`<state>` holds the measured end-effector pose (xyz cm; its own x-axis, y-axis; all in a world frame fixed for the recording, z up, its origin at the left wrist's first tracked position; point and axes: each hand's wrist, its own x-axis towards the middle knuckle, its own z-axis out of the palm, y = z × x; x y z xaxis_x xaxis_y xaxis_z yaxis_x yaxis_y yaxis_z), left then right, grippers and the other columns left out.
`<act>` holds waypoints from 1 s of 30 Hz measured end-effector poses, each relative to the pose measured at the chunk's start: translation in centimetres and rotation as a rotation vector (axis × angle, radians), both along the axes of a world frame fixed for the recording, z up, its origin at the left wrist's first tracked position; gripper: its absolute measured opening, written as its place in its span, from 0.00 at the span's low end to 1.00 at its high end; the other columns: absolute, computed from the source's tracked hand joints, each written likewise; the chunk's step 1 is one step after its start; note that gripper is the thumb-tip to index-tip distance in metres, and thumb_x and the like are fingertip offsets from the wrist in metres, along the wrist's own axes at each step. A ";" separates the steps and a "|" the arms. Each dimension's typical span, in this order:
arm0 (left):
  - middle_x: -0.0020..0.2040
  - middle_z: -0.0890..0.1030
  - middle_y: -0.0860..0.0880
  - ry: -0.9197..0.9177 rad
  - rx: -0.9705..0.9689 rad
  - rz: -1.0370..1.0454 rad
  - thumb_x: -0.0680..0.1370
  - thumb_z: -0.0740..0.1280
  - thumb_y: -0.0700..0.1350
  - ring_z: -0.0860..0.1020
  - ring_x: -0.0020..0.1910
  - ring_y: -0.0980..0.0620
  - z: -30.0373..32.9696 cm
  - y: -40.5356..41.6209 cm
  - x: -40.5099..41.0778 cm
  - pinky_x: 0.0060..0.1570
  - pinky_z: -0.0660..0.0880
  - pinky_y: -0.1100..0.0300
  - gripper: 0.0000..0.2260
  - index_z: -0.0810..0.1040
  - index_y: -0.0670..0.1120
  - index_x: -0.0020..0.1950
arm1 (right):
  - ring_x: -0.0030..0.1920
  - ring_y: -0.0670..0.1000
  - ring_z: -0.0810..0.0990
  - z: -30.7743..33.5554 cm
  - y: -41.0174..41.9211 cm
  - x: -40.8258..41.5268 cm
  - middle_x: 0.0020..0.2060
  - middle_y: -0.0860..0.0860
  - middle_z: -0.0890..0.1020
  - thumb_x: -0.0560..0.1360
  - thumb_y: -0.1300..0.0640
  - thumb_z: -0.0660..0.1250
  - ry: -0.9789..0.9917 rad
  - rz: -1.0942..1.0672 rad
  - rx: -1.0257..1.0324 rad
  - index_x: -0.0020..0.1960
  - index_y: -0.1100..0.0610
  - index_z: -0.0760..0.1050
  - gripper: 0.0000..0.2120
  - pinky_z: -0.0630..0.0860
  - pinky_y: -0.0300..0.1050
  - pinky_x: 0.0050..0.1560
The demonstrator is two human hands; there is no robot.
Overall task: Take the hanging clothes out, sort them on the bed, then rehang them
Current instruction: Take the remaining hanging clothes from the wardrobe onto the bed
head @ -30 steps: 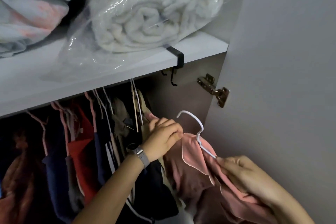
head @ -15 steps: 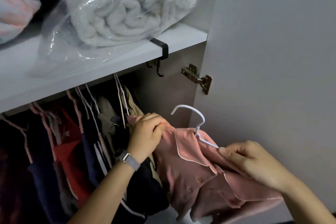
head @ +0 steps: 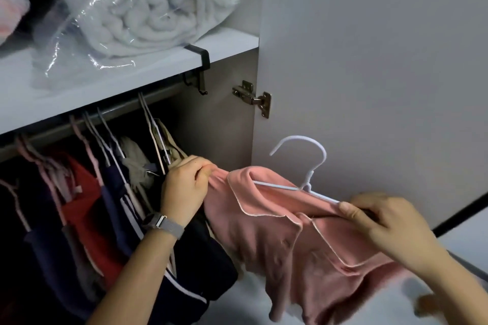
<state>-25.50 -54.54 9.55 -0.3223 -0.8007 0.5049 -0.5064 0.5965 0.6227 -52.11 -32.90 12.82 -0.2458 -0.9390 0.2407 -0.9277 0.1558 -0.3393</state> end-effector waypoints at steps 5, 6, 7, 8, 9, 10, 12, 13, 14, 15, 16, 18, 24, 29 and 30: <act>0.51 0.77 0.61 -0.238 0.068 -0.328 0.73 0.58 0.61 0.74 0.51 0.63 3.0 6.1 -1.0 0.53 0.70 0.64 0.16 0.77 0.53 0.51 | 0.32 0.48 0.72 -0.2 -0.4 -0.7 0.29 0.47 0.73 0.72 0.32 0.52 -0.115 0.146 -0.037 0.33 0.52 0.67 0.24 0.70 0.49 0.35; 0.51 0.77 0.61 -0.316 0.043 -0.335 0.72 0.58 0.63 0.75 0.50 0.63 3.1 7.3 -1.8 0.50 0.71 0.64 0.17 0.75 0.55 0.53 | 0.32 0.47 0.72 -0.3 -0.6 -0.9 0.29 0.46 0.73 0.72 0.33 0.54 -0.126 0.168 -0.037 0.32 0.49 0.68 0.22 0.71 0.50 0.35; 0.49 0.76 0.60 -0.389 0.004 -0.305 0.71 0.57 0.64 0.76 0.48 0.61 2.9 8.3 -2.4 0.47 0.72 0.61 0.17 0.74 0.56 0.52 | 0.32 0.47 0.72 -0.4 -0.6 -1.0 0.30 0.45 0.74 0.72 0.34 0.55 -0.146 0.191 -0.036 0.32 0.46 0.69 0.19 0.71 0.50 0.35; 0.47 0.75 0.59 -0.422 -0.008 -0.265 0.71 0.55 0.64 0.76 0.46 0.59 2.7 9.1 -2.8 0.45 0.73 0.58 0.17 0.74 0.57 0.51 | 0.33 0.46 0.74 -0.5 -0.5 -1.1 0.31 0.44 0.75 0.71 0.33 0.57 -0.184 0.213 -0.043 0.33 0.44 0.71 0.17 0.73 0.49 0.36; 0.47 0.74 0.59 -0.420 0.013 -0.235 0.70 0.55 0.64 0.76 0.45 0.59 2.5 9.7 -3.0 0.44 0.73 0.57 0.17 0.74 0.57 0.50 | 0.36 0.45 0.76 -0.6 -0.2 -1.3 0.35 0.43 0.76 0.71 0.33 0.59 -0.244 0.245 -0.058 0.36 0.42 0.74 0.15 0.74 0.45 0.38; 0.47 0.74 0.60 -0.402 0.048 -0.219 0.70 0.55 0.64 0.76 0.45 0.60 2.3 10.0 -2.9 0.45 0.74 0.56 0.17 0.74 0.57 0.50 | 0.41 0.44 0.77 -0.6 0.3 -1.8 0.41 0.41 0.77 0.70 0.33 0.61 -0.304 0.285 -0.071 0.42 0.41 0.76 0.13 0.74 0.39 0.43; 0.46 0.75 0.60 -0.360 0.117 -0.201 0.69 0.56 0.64 0.76 0.46 0.61 2.1 10.7 -2.3 0.48 0.74 0.55 0.16 0.75 0.58 0.49 | 0.54 0.39 0.76 -0.4 1.9 -3.2 0.55 0.35 0.75 0.69 0.31 0.62 -0.375 0.354 -0.029 0.58 0.39 0.73 0.22 0.69 0.27 0.53; 0.46 0.76 0.60 -0.340 0.146 -0.190 0.68 0.57 0.64 0.76 0.46 0.61 2.1 11.1 -1.9 0.49 0.74 0.55 0.16 0.76 0.59 0.48 | 0.58 0.36 0.74 -0.3 2.8 -4.0 0.58 0.33 0.74 0.68 0.29 0.61 -0.406 0.369 0.028 0.63 0.40 0.70 0.27 0.67 0.26 0.56; 0.45 0.76 0.60 -0.317 0.176 -0.177 0.68 0.58 0.64 0.76 0.46 0.61 2.0 11.6 -1.5 0.50 0.73 0.57 0.15 0.77 0.59 0.46 | 0.59 0.34 0.74 -0.5 3.6 -4.8 0.59 0.32 0.75 0.69 0.28 0.59 -0.409 0.375 0.095 0.64 0.41 0.69 0.29 0.68 0.27 0.57; 0.45 0.77 0.60 -0.292 0.204 -0.166 0.67 0.58 0.64 0.77 0.47 0.62 1.9 12.2 -1.2 0.50 0.73 0.58 0.14 0.77 0.60 0.44 | 0.58 0.34 0.75 -0.9 4.2 -5.5 0.58 0.33 0.77 0.69 0.27 0.57 -0.384 0.390 0.150 0.64 0.43 0.71 0.29 0.70 0.30 0.57; 0.46 0.77 0.61 -0.277 0.223 -0.159 0.67 0.59 0.64 0.77 0.47 0.62 1.9 12.9 -1.0 0.50 0.73 0.60 0.13 0.78 0.60 0.43 | 0.55 0.35 0.76 -1.4 4.4 -5.8 0.54 0.35 0.79 0.70 0.27 0.53 -0.326 0.397 0.170 0.61 0.44 0.72 0.29 0.71 0.33 0.54; 0.46 0.77 0.62 -0.277 0.242 -0.141 0.66 0.61 0.64 0.77 0.46 0.63 1.7 14.4 -0.8 0.48 0.73 0.63 0.14 0.78 0.60 0.44 | 0.43 0.39 0.77 -2.5 4.3 -5.7 0.41 0.40 0.79 0.70 0.25 0.45 -0.184 0.394 0.129 0.48 0.44 0.71 0.28 0.70 0.38 0.44; 0.42 0.78 0.56 -0.223 0.268 -0.030 0.66 0.61 0.65 0.77 0.44 0.60 2.4 19.2 1.0 0.45 0.72 0.65 0.18 0.80 0.55 0.45 | 0.36 0.52 0.75 -3.1 2.8 -1.6 0.32 0.42 0.65 0.74 0.34 0.43 0.040 0.594 -0.021 0.40 0.43 0.50 0.14 0.69 0.46 0.34; 0.44 0.80 0.60 -0.135 0.286 0.147 0.66 0.63 0.65 0.78 0.46 0.61 3.5 21.7 4.7 0.50 0.76 0.57 0.11 0.78 0.65 0.44 | 0.40 0.55 0.79 -1.3 0.1 1.9 0.38 0.46 0.77 0.75 0.37 0.46 0.055 0.747 -0.126 0.45 0.43 0.60 0.12 0.71 0.46 0.34; 0.44 0.80 0.60 -0.125 0.267 0.192 0.66 0.63 0.65 0.78 0.46 0.62 3.8 22.0 5.6 0.50 0.76 0.57 0.11 0.78 0.65 0.44 | 0.40 0.53 0.78 -0.8 -0.5 2.6 0.38 0.44 0.76 0.75 0.37 0.47 0.036 0.754 -0.146 0.45 0.44 0.61 0.12 0.72 0.46 0.34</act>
<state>-19.92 -32.50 13.33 -0.1992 -0.9513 0.2353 -0.6759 0.3072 0.6699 -49.50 -33.35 11.98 0.4590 -0.8074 0.3707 -0.7759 -0.5676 -0.2754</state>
